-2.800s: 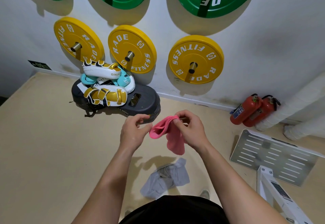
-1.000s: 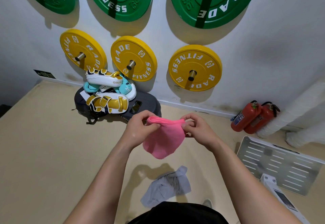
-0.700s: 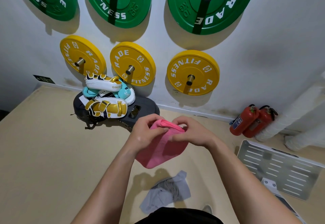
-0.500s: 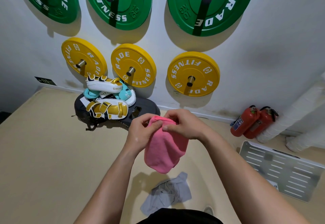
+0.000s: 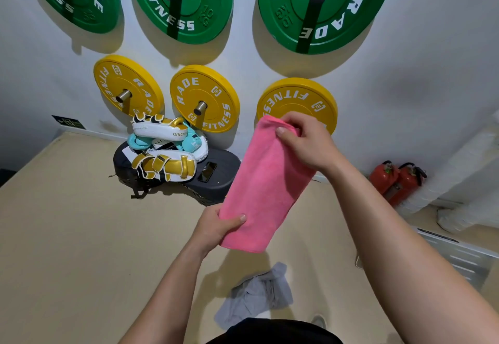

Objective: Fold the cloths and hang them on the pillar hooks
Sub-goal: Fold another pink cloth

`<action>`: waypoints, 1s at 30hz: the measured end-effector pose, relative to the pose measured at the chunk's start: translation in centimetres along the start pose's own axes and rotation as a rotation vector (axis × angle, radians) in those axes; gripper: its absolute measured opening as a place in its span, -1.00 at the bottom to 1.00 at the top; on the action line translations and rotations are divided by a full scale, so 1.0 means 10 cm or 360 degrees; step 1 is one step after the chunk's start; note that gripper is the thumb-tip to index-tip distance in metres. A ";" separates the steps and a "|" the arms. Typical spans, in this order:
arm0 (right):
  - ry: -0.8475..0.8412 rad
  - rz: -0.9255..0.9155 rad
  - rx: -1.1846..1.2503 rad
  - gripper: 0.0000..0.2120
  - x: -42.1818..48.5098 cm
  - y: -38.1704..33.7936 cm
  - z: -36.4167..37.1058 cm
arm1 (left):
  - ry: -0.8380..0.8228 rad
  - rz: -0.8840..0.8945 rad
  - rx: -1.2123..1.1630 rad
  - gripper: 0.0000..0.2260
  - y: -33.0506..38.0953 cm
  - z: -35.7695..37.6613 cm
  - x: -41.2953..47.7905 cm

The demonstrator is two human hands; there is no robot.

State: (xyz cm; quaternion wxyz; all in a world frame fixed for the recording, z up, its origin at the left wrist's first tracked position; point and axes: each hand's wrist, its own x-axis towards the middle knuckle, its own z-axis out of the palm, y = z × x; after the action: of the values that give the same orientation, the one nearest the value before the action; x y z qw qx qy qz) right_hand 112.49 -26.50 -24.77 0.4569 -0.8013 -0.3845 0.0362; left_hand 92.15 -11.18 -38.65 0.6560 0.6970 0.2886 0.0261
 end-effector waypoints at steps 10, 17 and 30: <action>0.0394 0.0679 -0.0082 -0.89 -0.62 0.94 0.36 | 0.0697 -0.0099 -0.0438 -0.95 -0.09 -0.47 0.17; 0.0457 0.0916 -0.0128 -0.81 -0.92 0.97 0.79 | 0.1159 0.0015 0.0503 -0.77 -0.19 -0.27 0.22; 0.0219 0.0817 -0.0011 -0.71 -1.16 0.60 1.22 | 0.0700 0.0088 0.0483 -0.78 -0.09 0.26 0.21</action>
State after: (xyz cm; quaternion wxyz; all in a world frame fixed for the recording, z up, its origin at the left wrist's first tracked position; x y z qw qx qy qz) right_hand 102.88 -27.14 -39.83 0.4551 -0.8747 -0.1368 0.0952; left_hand 94.66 -12.62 -40.55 0.4644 0.7725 0.4058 0.1513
